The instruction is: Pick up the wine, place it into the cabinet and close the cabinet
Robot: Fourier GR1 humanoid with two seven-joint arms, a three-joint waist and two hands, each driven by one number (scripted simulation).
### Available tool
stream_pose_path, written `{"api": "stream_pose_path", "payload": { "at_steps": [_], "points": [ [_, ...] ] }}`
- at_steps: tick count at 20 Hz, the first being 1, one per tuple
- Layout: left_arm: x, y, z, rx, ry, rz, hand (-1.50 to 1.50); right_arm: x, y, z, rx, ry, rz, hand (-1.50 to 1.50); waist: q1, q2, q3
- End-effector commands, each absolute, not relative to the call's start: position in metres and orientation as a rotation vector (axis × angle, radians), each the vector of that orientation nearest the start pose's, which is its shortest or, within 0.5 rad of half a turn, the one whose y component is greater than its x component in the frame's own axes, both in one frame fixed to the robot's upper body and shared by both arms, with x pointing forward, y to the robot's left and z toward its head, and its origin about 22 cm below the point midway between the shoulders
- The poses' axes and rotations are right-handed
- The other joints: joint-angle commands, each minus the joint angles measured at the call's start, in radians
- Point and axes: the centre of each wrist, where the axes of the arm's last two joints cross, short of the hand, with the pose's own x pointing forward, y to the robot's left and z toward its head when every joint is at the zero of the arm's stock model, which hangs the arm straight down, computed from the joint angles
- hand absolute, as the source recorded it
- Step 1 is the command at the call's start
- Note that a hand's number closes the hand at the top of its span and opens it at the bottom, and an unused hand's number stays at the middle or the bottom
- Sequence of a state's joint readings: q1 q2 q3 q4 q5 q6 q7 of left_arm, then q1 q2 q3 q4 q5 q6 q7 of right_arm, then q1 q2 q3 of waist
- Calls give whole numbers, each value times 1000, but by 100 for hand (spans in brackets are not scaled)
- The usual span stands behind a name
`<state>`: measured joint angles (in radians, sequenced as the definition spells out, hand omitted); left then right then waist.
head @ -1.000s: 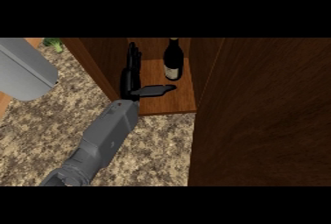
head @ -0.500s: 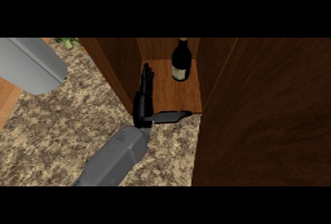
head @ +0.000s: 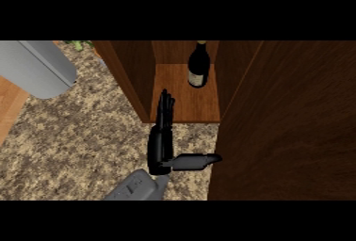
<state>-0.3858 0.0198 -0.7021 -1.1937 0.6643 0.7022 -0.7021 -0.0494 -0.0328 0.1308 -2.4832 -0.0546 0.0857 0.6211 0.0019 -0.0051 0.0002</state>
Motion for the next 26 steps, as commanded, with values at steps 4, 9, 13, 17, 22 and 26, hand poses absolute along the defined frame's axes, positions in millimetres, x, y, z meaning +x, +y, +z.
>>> {"api": "stream_pose_path", "payload": {
  "at_steps": [4, 9, 13, 17, 22, 26],
  "points": [
    [212, 64, -2, -112, -1903, 236, -150, 142, -213, 204, 191, -1934, 226, -150, 1, 3, 0],
    [190, 84, 33, -136, -1900, 268, -150, 139, -213, 205, 218, -1918, 267, -150, 3, 2, 0],
    [168, 109, 50, -206, -1914, 223, -150, 130, -214, 207, 260, -1902, 269, -150, 2, 1, 0],
    [164, 130, 44, -238, -1933, 157, -150, 145, -205, 195, 350, -1841, 334, 150, 3, 3, 1],
    [143, 150, 58, -295, -1912, 134, -150, 134, -207, 190, 332, -1814, 417, 150, 1, 2, 1],
    [134, 166, 38, -275, -1928, 115, -150, 130, -200, 190, 325, -1838, 456, 150, -1, 3, 0]
  ]
}}
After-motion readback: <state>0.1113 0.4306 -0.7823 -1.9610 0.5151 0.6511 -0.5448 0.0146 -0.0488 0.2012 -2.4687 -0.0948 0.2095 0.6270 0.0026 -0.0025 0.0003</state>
